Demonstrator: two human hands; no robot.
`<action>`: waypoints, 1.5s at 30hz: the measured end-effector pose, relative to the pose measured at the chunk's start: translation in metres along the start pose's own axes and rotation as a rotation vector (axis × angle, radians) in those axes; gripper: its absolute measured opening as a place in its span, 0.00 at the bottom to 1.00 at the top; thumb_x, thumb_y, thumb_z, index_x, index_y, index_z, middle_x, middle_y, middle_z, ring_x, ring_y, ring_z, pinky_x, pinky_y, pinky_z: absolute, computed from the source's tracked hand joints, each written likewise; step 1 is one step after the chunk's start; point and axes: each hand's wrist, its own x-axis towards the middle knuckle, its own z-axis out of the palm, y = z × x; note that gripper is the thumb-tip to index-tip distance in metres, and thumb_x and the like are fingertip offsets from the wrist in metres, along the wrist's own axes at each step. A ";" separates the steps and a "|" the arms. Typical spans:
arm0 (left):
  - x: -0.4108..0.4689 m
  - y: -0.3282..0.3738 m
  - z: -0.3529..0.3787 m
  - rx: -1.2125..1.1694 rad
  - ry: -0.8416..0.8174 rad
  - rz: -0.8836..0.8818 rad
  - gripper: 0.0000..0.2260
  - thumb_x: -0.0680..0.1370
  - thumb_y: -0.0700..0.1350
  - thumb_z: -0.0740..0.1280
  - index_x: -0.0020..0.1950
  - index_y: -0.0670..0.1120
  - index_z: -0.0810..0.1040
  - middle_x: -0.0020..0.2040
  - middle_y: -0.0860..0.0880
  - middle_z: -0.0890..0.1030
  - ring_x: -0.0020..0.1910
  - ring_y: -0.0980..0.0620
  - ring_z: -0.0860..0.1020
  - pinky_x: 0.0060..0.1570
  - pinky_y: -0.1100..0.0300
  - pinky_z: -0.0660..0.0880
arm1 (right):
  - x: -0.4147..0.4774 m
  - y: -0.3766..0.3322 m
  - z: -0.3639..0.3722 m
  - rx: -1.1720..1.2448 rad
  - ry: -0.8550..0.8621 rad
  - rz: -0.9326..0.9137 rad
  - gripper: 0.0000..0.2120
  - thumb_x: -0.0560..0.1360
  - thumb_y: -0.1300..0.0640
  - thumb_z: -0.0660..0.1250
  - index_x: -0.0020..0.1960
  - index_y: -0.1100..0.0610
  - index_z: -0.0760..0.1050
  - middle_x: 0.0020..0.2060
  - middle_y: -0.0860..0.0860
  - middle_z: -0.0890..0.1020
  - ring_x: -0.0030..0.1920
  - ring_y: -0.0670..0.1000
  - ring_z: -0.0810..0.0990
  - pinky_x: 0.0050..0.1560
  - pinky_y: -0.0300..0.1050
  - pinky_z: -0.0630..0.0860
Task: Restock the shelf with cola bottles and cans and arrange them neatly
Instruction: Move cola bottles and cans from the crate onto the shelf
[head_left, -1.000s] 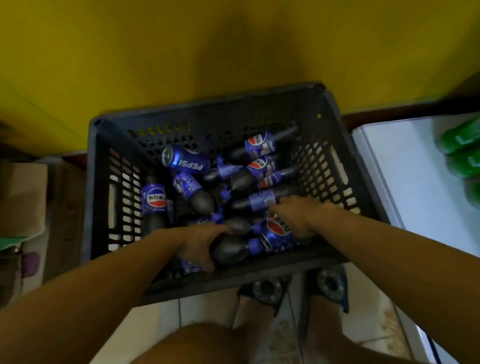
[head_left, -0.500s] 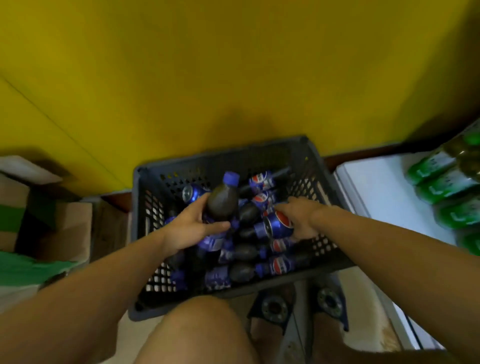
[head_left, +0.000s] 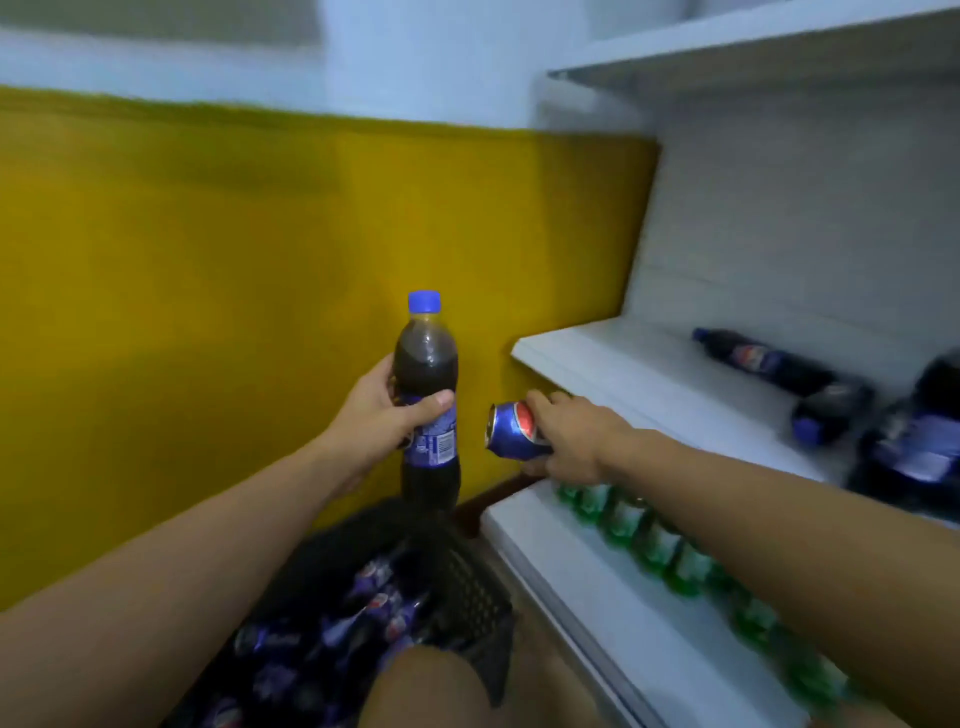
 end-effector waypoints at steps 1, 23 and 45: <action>0.007 0.018 0.023 -0.010 -0.041 0.036 0.19 0.75 0.41 0.75 0.63 0.52 0.76 0.57 0.49 0.84 0.56 0.51 0.82 0.50 0.53 0.79 | -0.023 0.020 -0.015 0.019 0.044 0.059 0.34 0.71 0.39 0.72 0.69 0.50 0.61 0.59 0.55 0.75 0.54 0.59 0.77 0.53 0.53 0.75; -0.034 0.063 0.469 0.012 -0.564 0.276 0.26 0.71 0.46 0.79 0.63 0.58 0.71 0.60 0.55 0.79 0.64 0.52 0.76 0.68 0.44 0.72 | -0.387 0.231 -0.024 0.133 0.133 0.954 0.41 0.72 0.38 0.72 0.77 0.48 0.55 0.68 0.52 0.72 0.65 0.56 0.72 0.65 0.54 0.73; -0.068 0.078 0.479 0.268 -0.478 0.862 0.27 0.81 0.50 0.66 0.77 0.47 0.61 0.73 0.45 0.63 0.72 0.46 0.65 0.70 0.52 0.61 | -0.456 0.242 -0.025 0.160 0.218 1.042 0.38 0.72 0.42 0.74 0.75 0.49 0.60 0.66 0.54 0.73 0.65 0.58 0.73 0.63 0.55 0.74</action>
